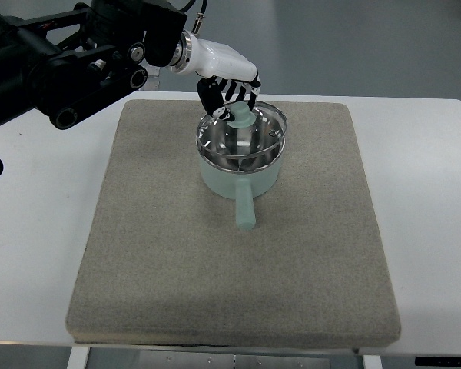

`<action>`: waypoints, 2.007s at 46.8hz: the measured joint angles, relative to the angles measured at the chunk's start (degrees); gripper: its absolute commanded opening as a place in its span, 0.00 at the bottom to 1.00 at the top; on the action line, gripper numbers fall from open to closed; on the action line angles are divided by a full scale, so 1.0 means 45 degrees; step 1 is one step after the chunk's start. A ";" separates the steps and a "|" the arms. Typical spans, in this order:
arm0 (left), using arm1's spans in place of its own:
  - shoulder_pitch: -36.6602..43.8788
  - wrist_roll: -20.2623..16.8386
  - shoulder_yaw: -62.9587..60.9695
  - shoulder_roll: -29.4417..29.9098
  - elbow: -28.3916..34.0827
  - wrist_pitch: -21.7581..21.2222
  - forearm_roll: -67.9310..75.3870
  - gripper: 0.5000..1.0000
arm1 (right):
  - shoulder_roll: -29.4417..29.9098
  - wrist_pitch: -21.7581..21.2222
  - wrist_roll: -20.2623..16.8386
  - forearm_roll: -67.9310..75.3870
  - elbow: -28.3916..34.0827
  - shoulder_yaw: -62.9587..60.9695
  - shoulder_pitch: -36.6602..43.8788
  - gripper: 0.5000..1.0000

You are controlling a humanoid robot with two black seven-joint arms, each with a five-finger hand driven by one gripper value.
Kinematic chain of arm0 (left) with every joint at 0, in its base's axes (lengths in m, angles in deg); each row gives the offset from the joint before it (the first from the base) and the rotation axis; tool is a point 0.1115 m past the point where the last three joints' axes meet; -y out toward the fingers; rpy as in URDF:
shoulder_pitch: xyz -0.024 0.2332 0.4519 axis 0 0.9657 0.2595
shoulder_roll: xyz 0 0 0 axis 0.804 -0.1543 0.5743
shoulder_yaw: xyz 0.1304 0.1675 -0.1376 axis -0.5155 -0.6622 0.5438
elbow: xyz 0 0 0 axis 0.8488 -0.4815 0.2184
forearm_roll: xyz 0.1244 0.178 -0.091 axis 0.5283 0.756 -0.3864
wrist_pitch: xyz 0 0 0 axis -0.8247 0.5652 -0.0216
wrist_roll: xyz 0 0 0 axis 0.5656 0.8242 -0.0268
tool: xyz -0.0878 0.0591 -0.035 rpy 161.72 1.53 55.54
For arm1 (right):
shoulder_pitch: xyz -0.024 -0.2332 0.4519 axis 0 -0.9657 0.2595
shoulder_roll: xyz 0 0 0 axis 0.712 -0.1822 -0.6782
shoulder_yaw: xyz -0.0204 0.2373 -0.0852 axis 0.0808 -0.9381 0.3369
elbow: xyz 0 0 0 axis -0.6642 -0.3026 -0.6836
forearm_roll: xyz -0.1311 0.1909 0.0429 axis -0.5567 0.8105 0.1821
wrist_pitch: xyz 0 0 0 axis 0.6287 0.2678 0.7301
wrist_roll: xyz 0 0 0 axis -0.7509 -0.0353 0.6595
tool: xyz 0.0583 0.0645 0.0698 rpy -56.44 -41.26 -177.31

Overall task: Place lid left of pot with left hand
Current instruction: 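Lift the glass lid off the saucepan with the left hand, then carry the lid beside the saucepan and lower it onto the pad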

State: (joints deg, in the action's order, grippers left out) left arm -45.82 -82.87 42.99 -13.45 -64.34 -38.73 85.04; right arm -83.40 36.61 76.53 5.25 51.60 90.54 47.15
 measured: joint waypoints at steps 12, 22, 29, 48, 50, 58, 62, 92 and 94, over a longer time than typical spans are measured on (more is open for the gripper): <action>-0.0229 -0.0001 0.0009 0.0029 -0.0115 -0.0006 -0.0002 0.00 | 0.0000 0.0002 0.0000 -0.0005 0.0000 0.0000 0.0000 0.84; -0.0381 -0.0024 0.0002 0.0204 -0.0149 0.0009 0.0029 0.00 | 0.0000 0.0001 0.0001 -0.0005 0.0000 0.0000 0.0000 0.84; -0.0498 -0.0024 -0.0006 0.0975 -0.0523 0.0013 0.0216 0.00 | 0.0000 0.0001 0.0002 -0.0005 0.0000 0.0000 0.0000 0.84; -0.0202 -0.0159 0.0015 0.3921 -0.1171 -0.0020 0.0233 0.00 | 0.0000 0.0001 0.0001 -0.0001 0.0000 0.0000 0.0001 0.84; -0.0053 -0.0171 0.0017 0.4127 -0.1171 -0.0047 0.0234 0.00 | 0.0000 0.0001 0.0000 0.0001 0.0000 0.0000 0.0000 0.84; 0.1043 -0.0180 0.0004 0.4631 -0.1170 -0.0740 0.0234 0.00 | 0.0000 0.0001 0.0000 0.0001 0.0000 0.0000 0.0000 0.84; 0.1554 -0.0180 -0.0014 0.4660 -0.1156 -0.1016 0.0251 0.00 | 0.0000 0.0001 0.0000 0.0000 0.0000 0.0000 0.0000 0.84; 0.3348 -0.0151 -0.0010 0.4471 -0.1039 -0.2102 0.0704 0.00 | 0.0000 0.0001 0.0000 0.0003 0.0000 0.0000 0.0000 0.84; 0.3429 -0.0147 -0.0010 0.4464 -0.1033 -0.2207 0.0731 0.00 | 0.0000 0.0001 0.0000 0.0003 0.0000 0.0000 -0.0001 0.84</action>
State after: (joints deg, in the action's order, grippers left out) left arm -30.39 -83.53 42.94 6.64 -68.99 -48.66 88.33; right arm -83.40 36.61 76.53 5.26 51.60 90.54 47.15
